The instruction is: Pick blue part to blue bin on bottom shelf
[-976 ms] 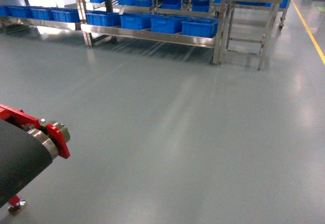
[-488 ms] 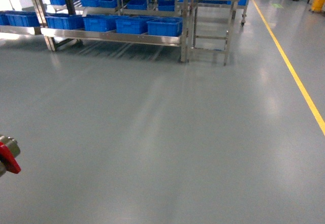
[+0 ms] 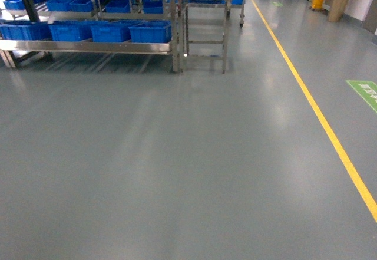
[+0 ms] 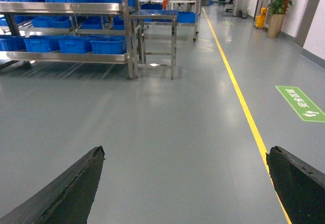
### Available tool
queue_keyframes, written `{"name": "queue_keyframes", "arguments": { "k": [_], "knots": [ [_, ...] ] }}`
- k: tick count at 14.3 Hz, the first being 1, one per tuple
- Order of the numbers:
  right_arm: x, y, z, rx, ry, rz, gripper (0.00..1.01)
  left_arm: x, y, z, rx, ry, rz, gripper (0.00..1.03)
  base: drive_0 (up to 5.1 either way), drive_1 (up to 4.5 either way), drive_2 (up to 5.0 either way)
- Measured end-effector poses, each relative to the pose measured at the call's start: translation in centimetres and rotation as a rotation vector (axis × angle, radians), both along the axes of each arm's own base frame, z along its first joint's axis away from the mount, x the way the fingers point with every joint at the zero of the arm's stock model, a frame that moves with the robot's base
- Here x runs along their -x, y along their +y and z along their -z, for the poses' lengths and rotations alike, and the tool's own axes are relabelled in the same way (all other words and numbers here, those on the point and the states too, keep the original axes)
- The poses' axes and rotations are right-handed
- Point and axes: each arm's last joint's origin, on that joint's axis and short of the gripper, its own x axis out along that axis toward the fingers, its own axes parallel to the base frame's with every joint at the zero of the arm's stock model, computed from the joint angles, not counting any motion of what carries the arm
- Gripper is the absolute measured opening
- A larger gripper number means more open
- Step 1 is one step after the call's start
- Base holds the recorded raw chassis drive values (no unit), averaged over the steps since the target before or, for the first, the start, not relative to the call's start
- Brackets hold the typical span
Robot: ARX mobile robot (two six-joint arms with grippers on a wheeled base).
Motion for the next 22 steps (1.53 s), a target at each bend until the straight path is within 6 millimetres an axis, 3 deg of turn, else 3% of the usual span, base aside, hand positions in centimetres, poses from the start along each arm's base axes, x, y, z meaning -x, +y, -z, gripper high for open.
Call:
{"name": "queue_keyframes", "arguments": {
  "k": [22],
  "knots": [
    [0.00, 0.00, 0.01, 0.000, 0.001, 0.000, 0.98, -0.03, -0.02, 0.02, 0.000, 0.003, 0.002, 0.43, 0.0, 4.10, -4.1]
  ]
}}
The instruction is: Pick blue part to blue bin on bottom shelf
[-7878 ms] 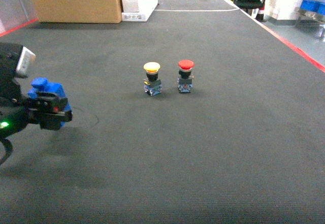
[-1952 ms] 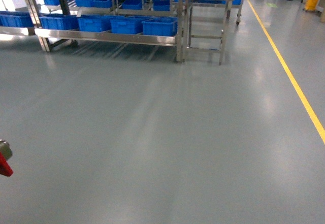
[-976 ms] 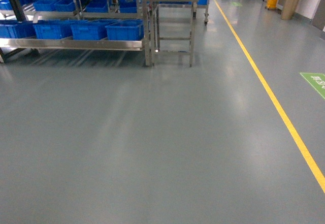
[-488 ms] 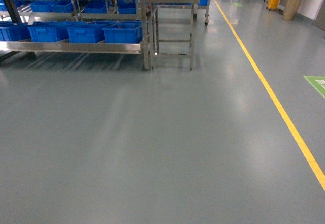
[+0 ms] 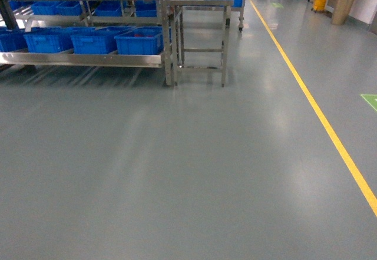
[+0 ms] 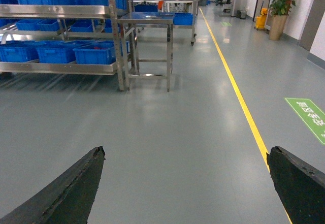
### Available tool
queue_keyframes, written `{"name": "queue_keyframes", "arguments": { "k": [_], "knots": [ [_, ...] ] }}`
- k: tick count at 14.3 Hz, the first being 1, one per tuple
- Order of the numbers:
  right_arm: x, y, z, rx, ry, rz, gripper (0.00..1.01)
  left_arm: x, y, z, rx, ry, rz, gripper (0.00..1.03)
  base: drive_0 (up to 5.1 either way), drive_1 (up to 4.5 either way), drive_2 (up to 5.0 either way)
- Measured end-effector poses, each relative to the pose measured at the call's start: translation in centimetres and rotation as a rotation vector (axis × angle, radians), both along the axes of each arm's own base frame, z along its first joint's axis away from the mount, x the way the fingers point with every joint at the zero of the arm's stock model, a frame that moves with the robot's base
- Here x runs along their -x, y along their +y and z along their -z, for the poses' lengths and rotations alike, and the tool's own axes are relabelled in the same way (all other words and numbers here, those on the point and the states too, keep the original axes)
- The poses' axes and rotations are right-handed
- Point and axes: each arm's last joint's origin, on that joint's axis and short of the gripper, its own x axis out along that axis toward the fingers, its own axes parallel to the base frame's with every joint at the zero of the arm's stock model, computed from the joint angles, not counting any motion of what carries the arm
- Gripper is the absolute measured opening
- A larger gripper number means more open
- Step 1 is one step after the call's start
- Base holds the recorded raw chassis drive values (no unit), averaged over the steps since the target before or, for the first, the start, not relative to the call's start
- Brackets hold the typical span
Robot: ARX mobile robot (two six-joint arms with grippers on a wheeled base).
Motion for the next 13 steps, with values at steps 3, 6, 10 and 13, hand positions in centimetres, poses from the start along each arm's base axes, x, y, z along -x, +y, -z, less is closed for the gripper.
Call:
{"name": "queue_keyframes", "arguments": {
  "k": [3, 6, 10, 13],
  "knots": [
    [0.00, 0.00, -0.01, 0.000, -0.002, 0.000, 0.98, -0.01, 0.00, -0.02, 0.000, -0.002, 0.000, 0.43, 0.0, 4.11, -4.1],
    [0.00, 0.00, 0.00, 0.000, 0.000, 0.000, 0.98, 0.00, 0.01, 0.02, 0.000, 0.002, -0.001, 0.43, 0.0, 4.10, -4.1],
    [0.00, 0.00, -0.02, 0.000, -0.002, 0.000, 0.98, -0.02, 0.00, 0.02, -0.001, 0.003, -0.001, 0.43, 0.0, 4.08, -4.1],
    [0.00, 0.00, -0.02, 0.000, -0.002, 0.000, 0.98, -0.01, 0.01, -0.01, 0.000, -0.001, -0.003, 0.43, -0.1, 4.11, -4.2]
  ]
}}
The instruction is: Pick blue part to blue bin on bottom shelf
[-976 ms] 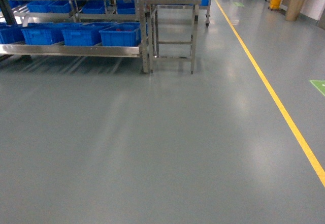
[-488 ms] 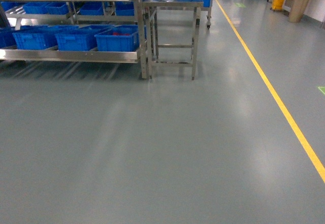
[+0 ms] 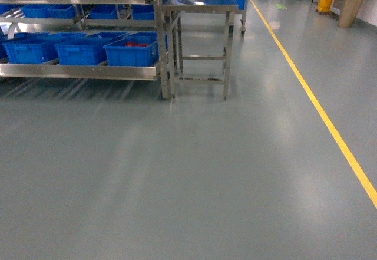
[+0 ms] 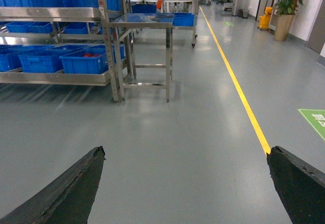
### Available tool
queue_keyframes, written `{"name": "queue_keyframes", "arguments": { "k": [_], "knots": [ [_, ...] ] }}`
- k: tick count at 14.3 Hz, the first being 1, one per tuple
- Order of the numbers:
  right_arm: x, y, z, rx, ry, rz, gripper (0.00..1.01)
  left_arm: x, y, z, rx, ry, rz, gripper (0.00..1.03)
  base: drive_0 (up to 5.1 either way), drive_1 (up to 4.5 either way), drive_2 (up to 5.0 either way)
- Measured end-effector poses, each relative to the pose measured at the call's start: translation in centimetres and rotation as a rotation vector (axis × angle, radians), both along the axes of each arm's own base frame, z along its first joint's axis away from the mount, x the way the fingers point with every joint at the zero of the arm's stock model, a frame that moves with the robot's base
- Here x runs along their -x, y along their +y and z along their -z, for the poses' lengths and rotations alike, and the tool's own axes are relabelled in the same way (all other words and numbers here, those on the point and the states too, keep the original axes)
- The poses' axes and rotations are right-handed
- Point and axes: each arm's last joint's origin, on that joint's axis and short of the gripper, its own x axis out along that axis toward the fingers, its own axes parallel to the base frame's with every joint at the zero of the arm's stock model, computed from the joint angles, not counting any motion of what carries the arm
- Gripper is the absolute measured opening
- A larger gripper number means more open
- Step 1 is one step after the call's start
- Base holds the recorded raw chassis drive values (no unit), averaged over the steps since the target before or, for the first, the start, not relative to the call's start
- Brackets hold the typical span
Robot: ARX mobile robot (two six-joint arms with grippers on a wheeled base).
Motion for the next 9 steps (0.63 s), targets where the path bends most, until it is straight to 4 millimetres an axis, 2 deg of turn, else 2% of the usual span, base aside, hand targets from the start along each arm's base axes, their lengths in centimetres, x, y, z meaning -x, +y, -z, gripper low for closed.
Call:
{"name": "queue_keyframes", "arguments": {
  "k": [9],
  "knots": [
    [0.00, 0.00, 0.03, 0.000, 0.003, 0.000, 0.98, 0.00, -0.01, 0.02, 0.000, 0.003, 0.002, 0.43, 0.1, 4.25, -4.1]
  ]
}}
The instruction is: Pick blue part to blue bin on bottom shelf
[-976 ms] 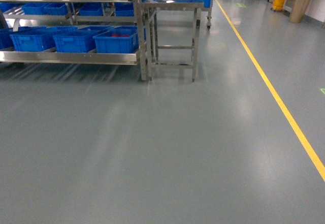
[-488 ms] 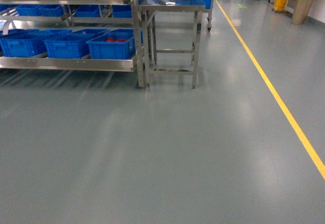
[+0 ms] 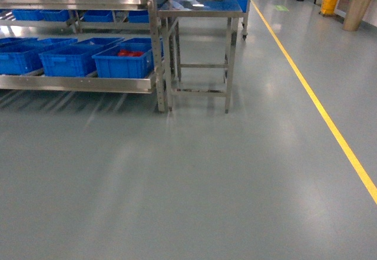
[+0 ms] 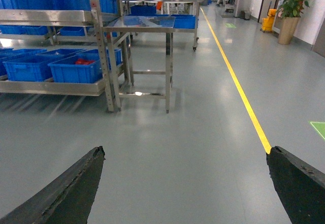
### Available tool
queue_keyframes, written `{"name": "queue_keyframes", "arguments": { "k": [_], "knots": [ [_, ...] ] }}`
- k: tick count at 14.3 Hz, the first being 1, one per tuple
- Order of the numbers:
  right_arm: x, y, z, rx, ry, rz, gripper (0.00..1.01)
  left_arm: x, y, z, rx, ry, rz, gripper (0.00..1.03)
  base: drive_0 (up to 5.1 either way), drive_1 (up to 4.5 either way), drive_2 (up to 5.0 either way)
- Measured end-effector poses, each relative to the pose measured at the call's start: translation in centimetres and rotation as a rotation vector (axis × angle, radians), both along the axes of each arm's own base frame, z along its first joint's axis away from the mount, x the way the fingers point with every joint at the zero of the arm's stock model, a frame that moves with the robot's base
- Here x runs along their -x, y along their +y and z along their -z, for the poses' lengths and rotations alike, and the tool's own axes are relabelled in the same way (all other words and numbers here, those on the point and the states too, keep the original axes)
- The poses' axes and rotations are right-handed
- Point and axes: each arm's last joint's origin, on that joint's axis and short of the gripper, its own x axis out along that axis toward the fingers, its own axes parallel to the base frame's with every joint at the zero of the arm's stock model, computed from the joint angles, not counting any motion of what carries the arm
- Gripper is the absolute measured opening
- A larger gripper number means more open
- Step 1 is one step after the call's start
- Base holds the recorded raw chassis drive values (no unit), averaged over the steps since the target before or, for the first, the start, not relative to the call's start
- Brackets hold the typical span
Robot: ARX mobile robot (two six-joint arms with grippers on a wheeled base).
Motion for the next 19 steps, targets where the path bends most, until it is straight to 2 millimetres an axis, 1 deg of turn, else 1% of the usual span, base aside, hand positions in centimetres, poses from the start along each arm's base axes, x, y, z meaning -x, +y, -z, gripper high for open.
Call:
{"name": "queue_keyframes", "arguments": {
  "k": [19],
  "knots": [
    [0.00, 0.00, -0.01, 0.000, -0.001, 0.000, 0.98, -0.01, -0.01, 0.01, 0.000, 0.001, 0.000, 0.43, 0.0, 4.13, -4.2]
  ]
}}
